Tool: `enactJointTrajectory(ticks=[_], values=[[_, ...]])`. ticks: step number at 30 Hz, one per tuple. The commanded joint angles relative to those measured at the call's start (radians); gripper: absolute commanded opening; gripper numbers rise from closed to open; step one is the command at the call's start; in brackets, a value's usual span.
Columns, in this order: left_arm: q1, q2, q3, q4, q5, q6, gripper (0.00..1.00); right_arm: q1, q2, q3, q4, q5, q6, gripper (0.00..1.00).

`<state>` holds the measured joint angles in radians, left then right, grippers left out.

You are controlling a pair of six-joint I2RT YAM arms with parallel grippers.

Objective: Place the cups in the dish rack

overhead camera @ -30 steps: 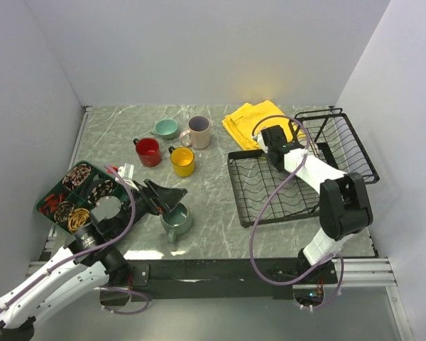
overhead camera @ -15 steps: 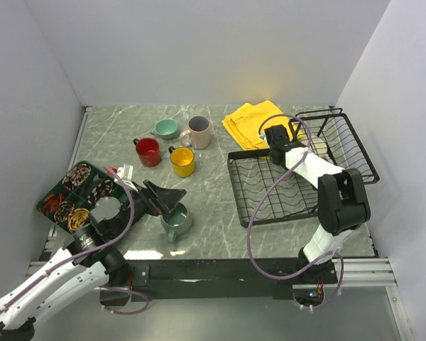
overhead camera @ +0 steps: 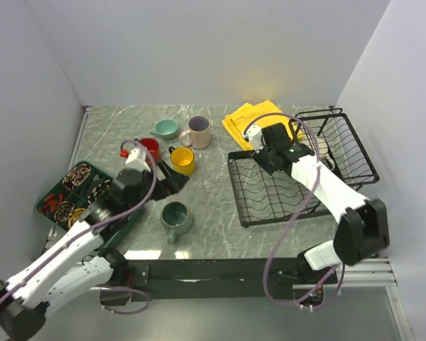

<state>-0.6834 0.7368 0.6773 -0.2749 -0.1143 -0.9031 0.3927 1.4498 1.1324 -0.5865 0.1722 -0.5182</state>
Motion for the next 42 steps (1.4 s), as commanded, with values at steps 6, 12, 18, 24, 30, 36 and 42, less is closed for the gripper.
enactJointTrajectory(ticks=[6, 12, 18, 24, 30, 36, 42], values=[[0.317, 0.38, 0.215, -0.07, 0.177, 0.065, 0.95, -0.032, -0.201, 0.061, -0.045, -0.624, 0.04, 0.66], [0.32, 0.628, 0.385, -0.158, 0.121, 0.115, 0.92, -0.106, -0.23, 0.018, -0.021, -0.98, 0.069, 0.69], [0.318, 0.791, 0.436, -0.165, 0.059, 0.121, 0.84, -0.156, -0.273, -0.023, -0.006, -1.065, 0.066, 0.69], [0.314, 0.906, 0.502, -0.152, 0.019, 0.13, 0.7, -0.169, -0.312, -0.059, 0.016, -1.1, 0.069, 0.7], [0.3, 0.983, 0.547, -0.152, -0.025, 0.129, 0.67, -0.173, -0.327, -0.071, 0.013, -1.126, 0.061, 0.7], [0.298, 0.984, 0.53, -0.13, -0.05, 0.122, 0.49, -0.173, -0.335, -0.079, 0.011, -1.137, 0.061, 0.7], [0.298, 0.883, 0.463, -0.047, -0.012, 0.159, 0.09, -0.173, -0.333, -0.066, -0.018, -1.186, 0.066, 0.71]])
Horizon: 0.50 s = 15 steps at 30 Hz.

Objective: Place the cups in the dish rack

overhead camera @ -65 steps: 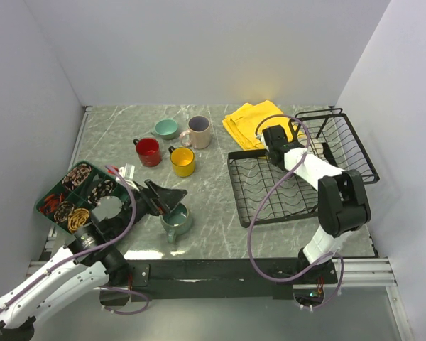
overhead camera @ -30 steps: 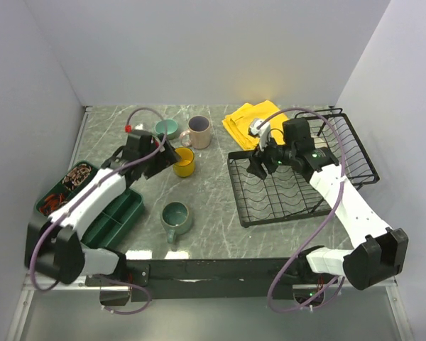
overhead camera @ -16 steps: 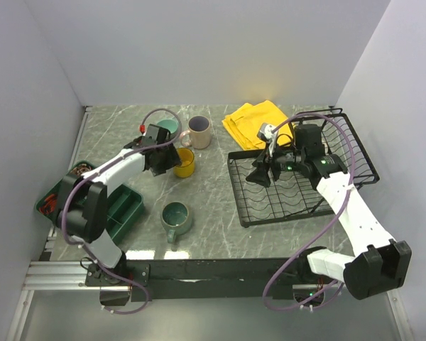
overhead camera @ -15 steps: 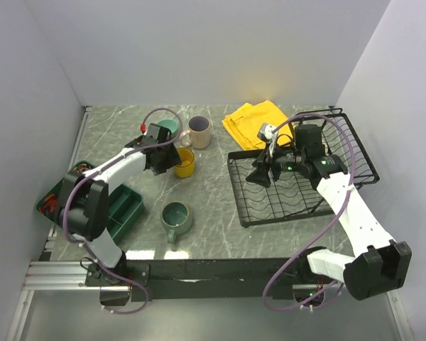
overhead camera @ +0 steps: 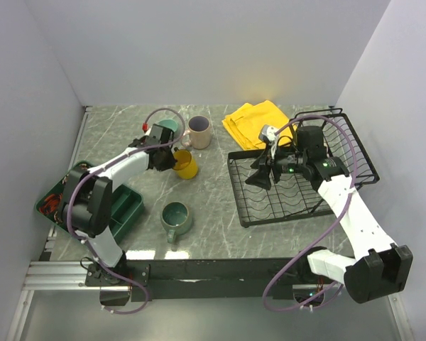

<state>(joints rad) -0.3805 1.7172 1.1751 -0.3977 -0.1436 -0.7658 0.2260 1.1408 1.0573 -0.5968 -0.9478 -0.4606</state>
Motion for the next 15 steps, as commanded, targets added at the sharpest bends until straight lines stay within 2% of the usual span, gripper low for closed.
enactJointTrajectory(ticks=[1, 3, 4, 7, 9, 11, 12, 14, 15], values=[[-0.003, -0.154, -0.051, 0.117, 0.033, 0.04, 0.02, -0.005, -0.016, 0.018, -0.02, -0.078, 0.004, 0.71], [0.003, -0.217, -0.098, 0.166, 0.11, 0.054, 0.01, -0.005, 0.019, 0.064, -0.075, -0.126, -0.012, 0.71], [0.006, -0.29, -0.12, 0.24, 0.134, 0.077, 0.01, -0.004, 0.034, 0.085, -0.104, -0.143, -0.016, 0.71], [0.017, -0.448, -0.225, 0.386, 0.321, 0.095, 0.01, -0.005, 0.108, 0.18, -0.219, -0.228, -0.041, 0.73], [0.02, -0.516, -0.301, 0.558, 0.458, 0.102, 0.01, -0.004, 0.155, 0.237, -0.25, -0.275, 0.009, 0.74], [0.02, -0.583, -0.353, 0.716, 0.537, 0.097, 0.01, -0.005, 0.189, 0.273, -0.215, -0.328, 0.075, 0.78], [0.02, -0.606, -0.367, 0.77, 0.644, 0.094, 0.01, -0.002, 0.195, 0.271, -0.177, -0.353, 0.186, 0.79], [0.022, -0.608, -0.387, 0.924, 0.752, 0.059, 0.01, -0.001, 0.186, 0.253, -0.001, -0.384, 0.323, 0.88], [0.02, -0.594, -0.384, 0.96, 0.832, 0.016, 0.01, -0.001, 0.177, 0.239, 0.084, -0.388, 0.474, 0.89]])
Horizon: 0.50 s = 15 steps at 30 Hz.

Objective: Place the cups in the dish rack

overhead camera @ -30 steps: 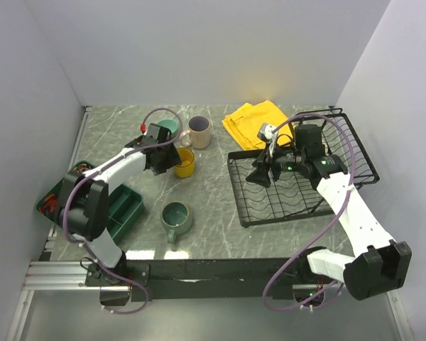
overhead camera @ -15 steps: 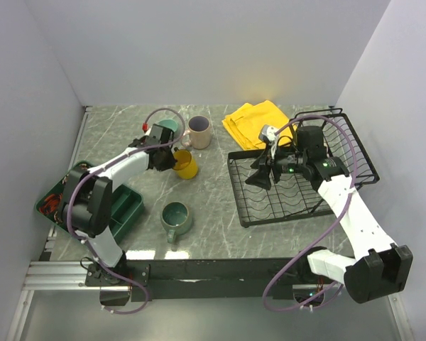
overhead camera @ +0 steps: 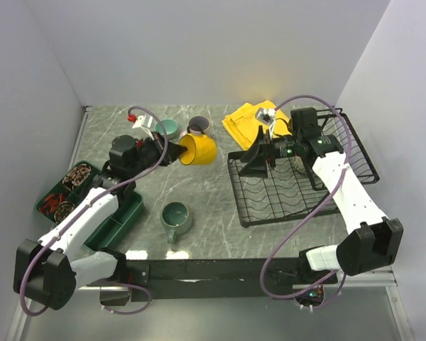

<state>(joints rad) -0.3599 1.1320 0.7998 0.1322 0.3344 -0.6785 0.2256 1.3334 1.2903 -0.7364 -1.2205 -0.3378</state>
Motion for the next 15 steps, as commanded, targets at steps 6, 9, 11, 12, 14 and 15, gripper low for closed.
enactJointTrajectory(ticks=[6, 9, 11, 12, 14, 15], values=[[-0.008, 0.043, -0.004, 0.734, 0.498, -0.301, 0.01, 0.009, -0.128, -0.17, 0.995, -0.044, 0.965, 1.0], [-0.03, 0.034, 0.01, 0.753, 0.512, -0.32, 0.01, 0.027, -0.108, -0.161, 1.091, 0.002, 1.072, 1.0], [-0.053, 0.029, 0.021, 0.735, 0.515, -0.311, 0.01, 0.049, -0.096, -0.169, 1.133, 0.036, 1.124, 1.0], [-0.062, 0.028, 0.024, 0.724, 0.515, -0.297, 0.01, 0.06, -0.091, -0.169, 1.17, 0.042, 1.141, 1.0], [-0.083, 0.025, 0.022, 0.719, 0.508, -0.293, 0.01, 0.093, -0.07, -0.174, 1.236, 0.049, 1.236, 1.0], [-0.089, 0.025, 0.022, 0.721, 0.505, -0.291, 0.01, 0.103, -0.06, -0.174, 1.306, 0.055, 1.272, 1.0]])
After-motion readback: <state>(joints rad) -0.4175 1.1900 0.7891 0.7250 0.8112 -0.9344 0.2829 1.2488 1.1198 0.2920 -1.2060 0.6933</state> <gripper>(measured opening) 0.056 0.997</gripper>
